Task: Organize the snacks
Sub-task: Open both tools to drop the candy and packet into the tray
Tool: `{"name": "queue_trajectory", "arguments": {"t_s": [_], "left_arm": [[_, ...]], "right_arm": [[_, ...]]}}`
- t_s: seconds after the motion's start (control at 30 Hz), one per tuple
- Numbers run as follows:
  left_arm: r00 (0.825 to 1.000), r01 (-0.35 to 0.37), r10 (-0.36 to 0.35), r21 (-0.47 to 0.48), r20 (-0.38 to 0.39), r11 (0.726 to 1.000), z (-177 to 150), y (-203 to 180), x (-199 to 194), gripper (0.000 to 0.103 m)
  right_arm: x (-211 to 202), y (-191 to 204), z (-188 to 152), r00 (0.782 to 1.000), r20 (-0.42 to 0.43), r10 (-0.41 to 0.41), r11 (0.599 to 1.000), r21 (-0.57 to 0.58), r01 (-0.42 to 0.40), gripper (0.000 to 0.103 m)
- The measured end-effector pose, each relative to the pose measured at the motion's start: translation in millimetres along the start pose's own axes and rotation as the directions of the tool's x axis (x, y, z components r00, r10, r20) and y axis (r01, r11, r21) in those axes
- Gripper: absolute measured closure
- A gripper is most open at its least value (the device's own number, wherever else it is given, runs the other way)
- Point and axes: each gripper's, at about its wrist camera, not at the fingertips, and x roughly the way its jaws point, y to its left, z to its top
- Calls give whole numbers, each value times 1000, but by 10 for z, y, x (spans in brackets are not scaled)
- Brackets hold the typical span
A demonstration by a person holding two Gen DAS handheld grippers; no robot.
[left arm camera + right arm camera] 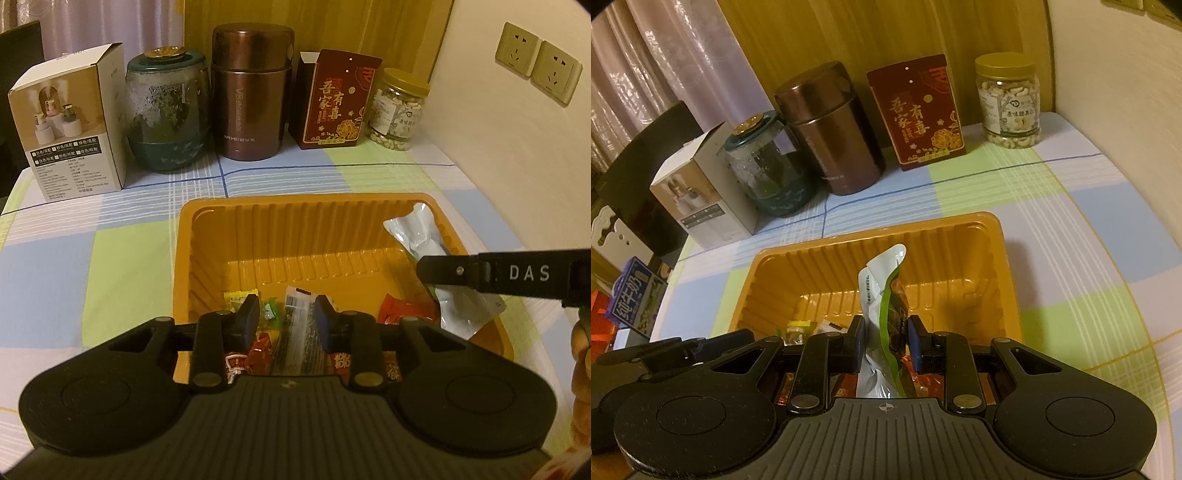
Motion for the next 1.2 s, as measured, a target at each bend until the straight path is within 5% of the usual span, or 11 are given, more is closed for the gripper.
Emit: {"name": "queue_trajectory", "arguments": {"t_s": [0.5,0.57,0.6,0.63,0.73,0.9,1.2], "left_arm": [[1000,2,-2,3,-5,1000,-9,7,9,74],[1000,1,0,4,-4,1000,-17,-1,4,74],[1000,0,0,5,-3,1000,-19,-1,0,73],[1000,-1,1,7,-2,1000,-22,-2,-6,73],[1000,-6,6,8,4,1000,-28,-1,-46,70],[1000,-22,21,19,18,1000,-76,-48,-156,46],[997,-46,44,32,66,998,-232,-179,-551,21]], "right_arm": [[-4,-8,33,999,29,38,999,18,-39,77],[-20,-7,45,998,46,34,999,10,-35,63],[-44,-14,41,998,62,30,999,12,-30,45],[-72,-28,40,996,79,30,999,21,-32,39],[-132,-75,38,995,94,24,999,37,-27,39],[-238,-178,-10,996,88,1,998,63,-6,38],[-579,-296,-272,998,55,-25,995,97,20,38]]}}
